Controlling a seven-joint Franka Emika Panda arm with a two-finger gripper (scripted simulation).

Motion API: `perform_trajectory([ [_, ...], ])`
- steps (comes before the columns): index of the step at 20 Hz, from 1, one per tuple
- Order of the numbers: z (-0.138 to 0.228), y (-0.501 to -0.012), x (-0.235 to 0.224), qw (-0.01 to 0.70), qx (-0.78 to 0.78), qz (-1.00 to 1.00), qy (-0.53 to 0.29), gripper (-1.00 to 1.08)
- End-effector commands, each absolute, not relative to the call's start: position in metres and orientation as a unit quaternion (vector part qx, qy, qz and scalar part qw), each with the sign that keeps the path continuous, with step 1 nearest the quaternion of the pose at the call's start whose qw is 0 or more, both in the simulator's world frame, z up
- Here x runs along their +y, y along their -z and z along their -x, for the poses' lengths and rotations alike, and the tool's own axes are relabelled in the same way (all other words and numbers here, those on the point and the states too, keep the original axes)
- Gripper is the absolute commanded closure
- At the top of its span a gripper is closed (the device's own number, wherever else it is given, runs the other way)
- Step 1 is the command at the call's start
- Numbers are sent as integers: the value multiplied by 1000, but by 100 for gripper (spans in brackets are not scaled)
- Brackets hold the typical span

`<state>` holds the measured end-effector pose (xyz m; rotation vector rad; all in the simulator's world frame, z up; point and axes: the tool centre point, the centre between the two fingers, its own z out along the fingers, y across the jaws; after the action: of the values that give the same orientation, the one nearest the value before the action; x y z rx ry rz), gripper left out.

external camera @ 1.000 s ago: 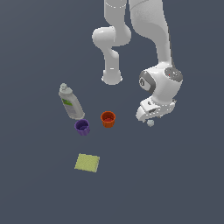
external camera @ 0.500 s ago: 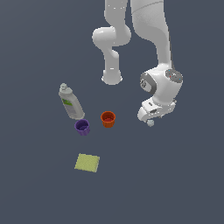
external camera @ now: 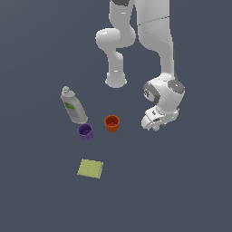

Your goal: Pick up a designated object from a clutter of objects.

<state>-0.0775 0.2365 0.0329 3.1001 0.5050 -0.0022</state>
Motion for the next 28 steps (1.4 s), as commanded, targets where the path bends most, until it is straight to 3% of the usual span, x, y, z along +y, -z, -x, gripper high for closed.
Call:
perform_trajectory([
  [1,77,-25,237,0,161,-987,0,-92],
  [5,77,-21,237,0,161,-987,0,-92],
  [6,77,-21,237,0,161,-987,0,108],
  [19,76,-24,237,0,161,-987,0,108],
  [28,61,-58,234,0,161,-987,0,108],
])
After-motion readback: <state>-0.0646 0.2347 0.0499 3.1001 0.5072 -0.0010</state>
